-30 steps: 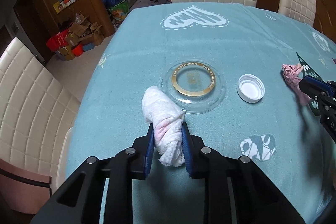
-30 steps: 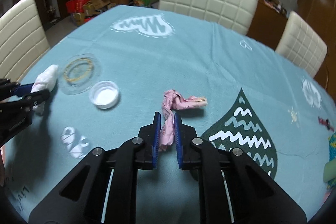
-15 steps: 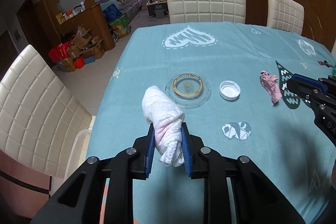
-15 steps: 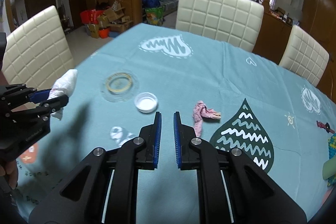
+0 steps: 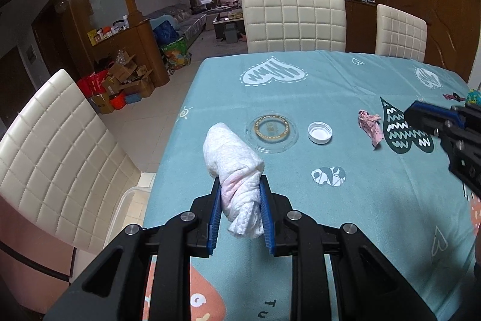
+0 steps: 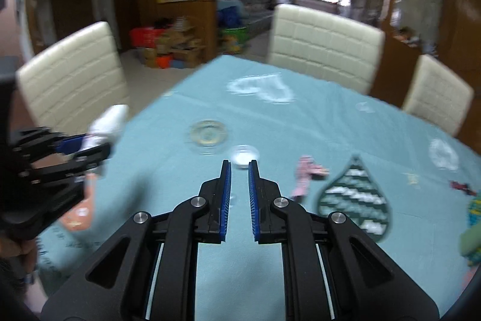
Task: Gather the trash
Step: 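Lift the white tissue and pink wrapper and carry them over the bin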
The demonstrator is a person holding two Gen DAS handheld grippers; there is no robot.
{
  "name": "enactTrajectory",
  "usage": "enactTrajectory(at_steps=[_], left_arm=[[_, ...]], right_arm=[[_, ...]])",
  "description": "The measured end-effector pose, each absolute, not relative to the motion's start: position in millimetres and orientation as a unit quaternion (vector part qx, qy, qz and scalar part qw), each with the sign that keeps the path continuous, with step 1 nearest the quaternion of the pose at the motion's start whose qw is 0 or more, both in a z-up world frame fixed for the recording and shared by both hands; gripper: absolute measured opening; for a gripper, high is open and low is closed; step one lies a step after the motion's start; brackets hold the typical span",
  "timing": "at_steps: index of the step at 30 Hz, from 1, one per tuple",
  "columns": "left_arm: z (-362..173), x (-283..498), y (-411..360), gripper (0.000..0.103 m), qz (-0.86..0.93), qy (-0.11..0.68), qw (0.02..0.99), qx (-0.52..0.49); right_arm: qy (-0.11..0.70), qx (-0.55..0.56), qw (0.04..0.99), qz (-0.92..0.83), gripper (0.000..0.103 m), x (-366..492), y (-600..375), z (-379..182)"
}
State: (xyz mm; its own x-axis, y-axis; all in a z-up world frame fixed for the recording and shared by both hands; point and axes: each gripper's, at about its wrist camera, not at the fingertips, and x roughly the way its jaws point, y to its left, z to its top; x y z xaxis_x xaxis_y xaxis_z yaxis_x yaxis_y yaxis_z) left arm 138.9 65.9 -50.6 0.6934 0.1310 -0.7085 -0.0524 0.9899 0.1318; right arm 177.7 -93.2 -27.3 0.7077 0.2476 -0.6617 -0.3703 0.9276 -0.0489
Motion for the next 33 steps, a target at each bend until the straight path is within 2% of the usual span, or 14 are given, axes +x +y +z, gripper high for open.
enactTrajectory(at_steps=[1, 2, 3, 4, 7, 8, 10, 15, 18, 20, 21, 22, 25, 33], left_arm=[[-51.8, 140.1, 65.2, 0.023, 0.05, 0.388, 0.919, 0.05], [-53.5, 142.6, 64.4, 0.023, 0.048, 0.39, 0.918, 0.048], [-54.9, 144.9, 64.1, 0.023, 0.046, 0.392, 0.918, 0.046], [-58.2, 150.1, 62.8, 0.024, 0.044, 0.396, 0.916, 0.046], [-68.2, 165.3, 58.2, 0.024, 0.04, 0.407, 0.911, 0.05], [-71.9, 170.9, 56.1, 0.024, 0.04, 0.411, 0.909, 0.051], [-79.0, 184.0, 52.4, 0.024, 0.039, 0.419, 0.906, 0.053], [-92.3, 209.4, 46.8, 0.024, 0.046, 0.425, 0.902, 0.067], [-97.9, 218.4, 48.4, 0.024, 0.048, 0.429, 0.899, 0.069], [-100.6, 223.7, 52.0, 0.024, 0.05, 0.432, 0.898, 0.068], [-101.4, 225.2, 53.7, 0.024, 0.051, 0.433, 0.898, 0.067], [-102.4, 226.4, 55.7, 0.024, 0.053, 0.434, 0.897, 0.065], [-99.6, 223.4, 61.1, 0.024, 0.055, 0.432, 0.898, 0.06], [-76.7, 185.2, 87.6, 0.024, 0.073, 0.412, 0.907, 0.046]], right_arm=[[0.353, -0.082, 0.919, 0.154, 0.018, 186.6, -101.3, -30.9], [0.366, -0.076, 0.916, 0.146, 0.038, 196.0, -109.2, -36.2], [0.376, -0.068, 0.914, 0.138, 0.061, 204.4, -116.3, -41.0], [0.372, -0.056, 0.918, 0.127, 0.101, 211.3, -125.7, -45.2], [0.359, -0.066, 0.926, 0.098, 0.094, 225.8, -133.8, -56.3], [0.368, -0.072, 0.922, 0.096, 0.086, 234.5, -132.3, -63.4], [0.395, -0.071, 0.91, 0.104, 0.079, 252.2, -129.4, -78.4], [0.432, -0.079, 0.891, 0.118, 0.067, 283.7, -113.1, -114.5], [0.447, -0.085, 0.883, 0.118, 0.05, 295.0, -105.9, -128.8], [0.457, -0.084, 0.878, 0.118, 0.026, 298.7, -103.6, -135.6], [0.458, -0.081, 0.877, 0.119, 0.022, 299.0, -103.3, -136.6], [0.456, -0.082, 0.878, 0.12, 0.014, 297.3, -103.6, -136.6], [0.44, -0.09, 0.883, 0.133, 0.01, 282.9, -101.0, -127.0], [0.398, -0.084, 0.894, 0.188, 0.01, 230.5, -82.8, -72.5]])
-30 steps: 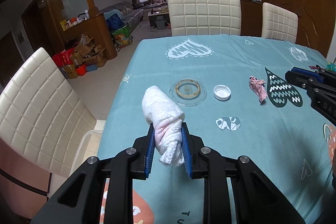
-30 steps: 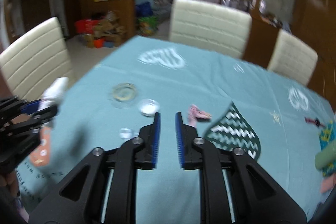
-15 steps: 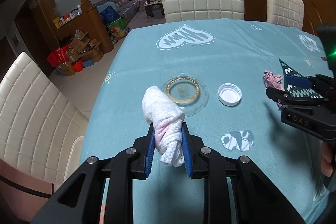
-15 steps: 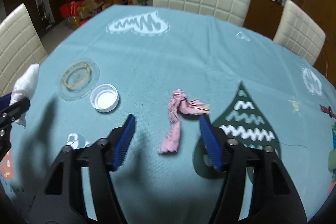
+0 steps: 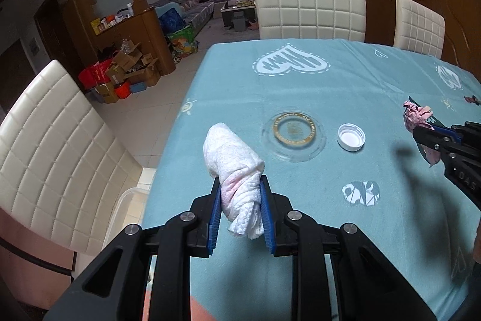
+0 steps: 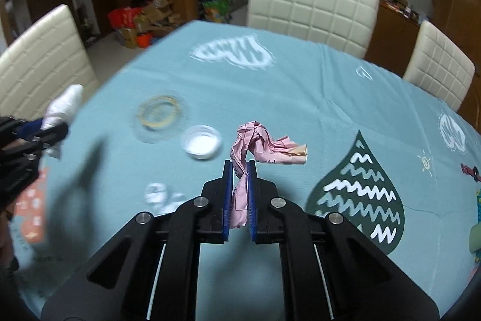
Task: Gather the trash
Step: 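Lift the white tissue and pink wrapper and carry them over the bin, then open the left tool over the bin while the right tool releases the pink wrapper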
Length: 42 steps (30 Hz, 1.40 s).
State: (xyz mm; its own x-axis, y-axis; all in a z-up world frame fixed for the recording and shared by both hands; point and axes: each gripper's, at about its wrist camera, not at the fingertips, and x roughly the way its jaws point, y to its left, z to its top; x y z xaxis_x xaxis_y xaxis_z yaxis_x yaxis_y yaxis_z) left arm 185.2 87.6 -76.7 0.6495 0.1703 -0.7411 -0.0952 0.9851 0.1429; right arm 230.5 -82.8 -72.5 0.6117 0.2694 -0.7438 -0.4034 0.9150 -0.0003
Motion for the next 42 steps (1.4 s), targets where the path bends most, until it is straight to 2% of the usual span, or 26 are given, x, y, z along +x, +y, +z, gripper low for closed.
enactTrajectory(at_steps=[7, 19, 37, 40, 42], left_arm=[[-54.5, 138.7, 106.8, 0.024, 0.084, 0.385, 0.918, 0.035], [-41.0, 88.9, 171.7, 0.024, 0.127, 0.363, 0.923, 0.009], [-66.9, 72.7, 275.8, 0.024, 0.194, 0.381, 0.903, -0.04], [-73.8, 77.1, 283.4, 0.026, 0.191, 0.383, 0.903, -0.039], [-78.4, 82.0, 284.5, 0.033, 0.191, 0.389, 0.901, -0.033]], right_arm=[[0.375, -0.092, 0.89, 0.243, 0.01, 188.2, -37.7, -43.0], [0.342, -0.14, 0.879, 0.302, 0.01, 140.0, 61.5, -23.3], [0.351, -0.178, 0.842, 0.37, 0.01, 141.3, 185.1, -41.2], [0.354, -0.184, 0.839, 0.37, 0.01, 147.6, 194.0, -47.9], [0.358, -0.185, 0.837, 0.369, 0.01, 151.7, 197.7, -52.1]])
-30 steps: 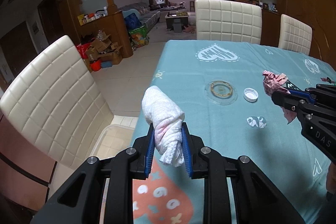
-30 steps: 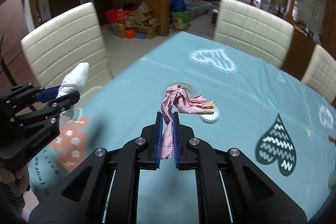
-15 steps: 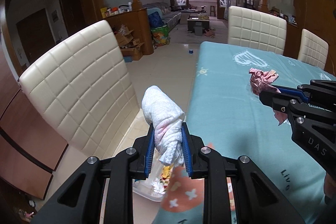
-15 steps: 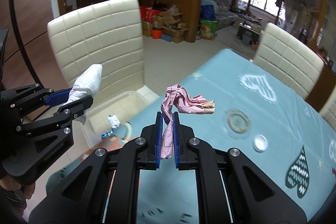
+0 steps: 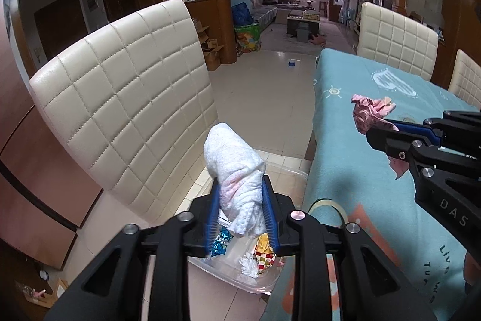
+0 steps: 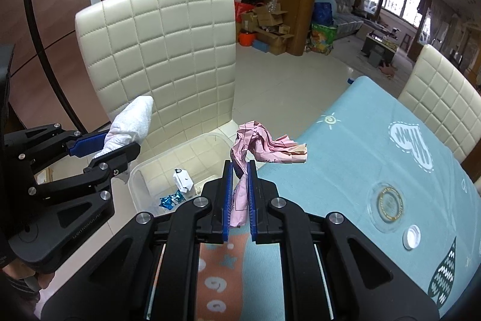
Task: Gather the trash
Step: 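Open the left tool over the bin while the right tool releases the pink wrapper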
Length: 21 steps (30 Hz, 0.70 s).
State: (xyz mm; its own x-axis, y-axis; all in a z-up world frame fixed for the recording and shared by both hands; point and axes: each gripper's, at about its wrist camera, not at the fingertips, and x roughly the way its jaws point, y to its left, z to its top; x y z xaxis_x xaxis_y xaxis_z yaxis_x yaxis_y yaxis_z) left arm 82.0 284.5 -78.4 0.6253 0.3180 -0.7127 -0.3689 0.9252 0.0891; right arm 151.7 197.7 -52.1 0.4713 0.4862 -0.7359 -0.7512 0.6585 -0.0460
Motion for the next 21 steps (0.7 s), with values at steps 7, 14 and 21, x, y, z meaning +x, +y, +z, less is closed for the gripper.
enactTrajectory(at_steps=[7, 14, 21], left_arm=[[-87.2, 87.1, 296.2, 0.08, 0.222, 0.376, 0.9, -0.012], [-93.3, 76.4, 313.0, 0.08, 0.248, 0.38, 0.891, -0.018], [-95.5, 63.1, 325.9, 0.08, 0.268, 0.382, 0.884, -0.029]], right_arm=[[0.365, -0.193, 0.831, 0.374, 0.01, 162.8, 211.5, -65.2], [0.386, -0.202, 0.81, 0.392, 0.012, 163.0, 238.5, -84.7], [0.396, -0.222, 0.792, 0.408, 0.013, 153.4, 262.0, -95.6]])
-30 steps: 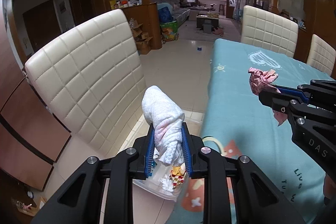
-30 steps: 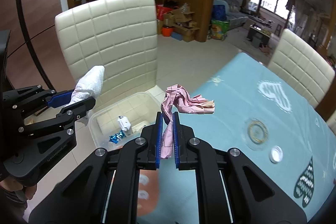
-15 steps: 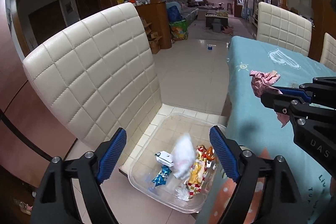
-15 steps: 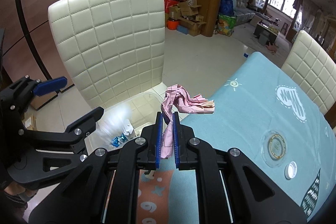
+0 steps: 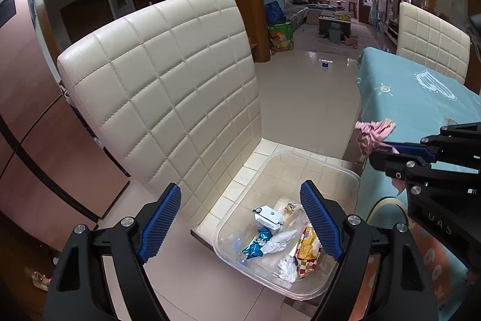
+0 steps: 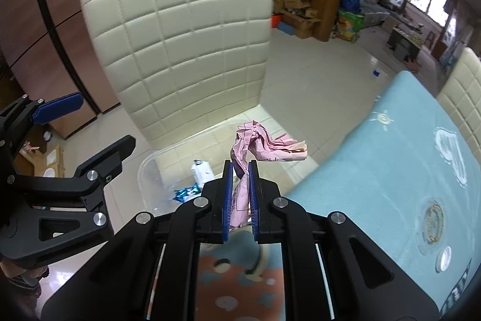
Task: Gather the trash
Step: 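Open the left tool over the bin while the right tool releases the pink wrapper, then move both open tools back over the table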
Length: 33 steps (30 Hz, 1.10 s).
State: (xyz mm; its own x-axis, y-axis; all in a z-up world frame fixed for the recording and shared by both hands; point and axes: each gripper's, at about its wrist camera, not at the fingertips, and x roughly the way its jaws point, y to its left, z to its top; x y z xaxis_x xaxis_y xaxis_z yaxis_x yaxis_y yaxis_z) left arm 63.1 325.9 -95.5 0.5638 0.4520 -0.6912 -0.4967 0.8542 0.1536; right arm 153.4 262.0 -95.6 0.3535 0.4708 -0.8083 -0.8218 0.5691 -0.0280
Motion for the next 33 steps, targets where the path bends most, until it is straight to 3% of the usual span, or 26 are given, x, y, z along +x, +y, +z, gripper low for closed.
enactTrajectory(at_steps=[3, 4, 5, 7, 21, 24, 28, 33], left_arm=[[-95.0, 59.6, 331.2, 0.08, 0.273, 0.383, 0.882, -0.035], [-94.4, 58.0, 331.2, 0.08, 0.275, 0.38, 0.882, -0.034], [-94.2, 57.5, 331.6, 0.08, 0.276, 0.379, 0.882, -0.034], [-93.1, 56.0, 331.5, 0.081, 0.284, 0.376, 0.881, -0.031], [-70.4, 60.0, 289.9, 0.082, 0.251, 0.365, 0.896, -0.019], [-63.8, 65.8, 266.4, 0.082, 0.226, 0.364, 0.903, -0.007], [-54.0, 74.8, 224.3, 0.082, 0.181, 0.362, 0.915, 0.007], [-42.5, 83.7, 166.1, 0.082, 0.137, 0.352, 0.925, 0.034]], right_arm=[[0.396, -0.222, 0.798, 0.396, 0.023, 156.7, 260.3, -96.2], [0.392, -0.219, 0.802, 0.394, 0.045, 157.4, 257.2, -95.3], [0.382, -0.216, 0.81, 0.389, 0.079, 156.8, 252.9, -92.6], [0.35, -0.216, 0.831, 0.373, 0.088, 154.5, 245.6, -84.5], [0.336, -0.17, 0.866, 0.33, 0.086, 152.2, 175.7, -54.2], [0.331, -0.162, 0.876, 0.311, 0.085, 151.4, 149.3, -46.9], [0.331, -0.138, 0.891, 0.279, 0.077, 150.3, 99.7, -37.6], [0.322, -0.122, 0.907, 0.243, 0.077, 141.6, 39.7, -25.6]])
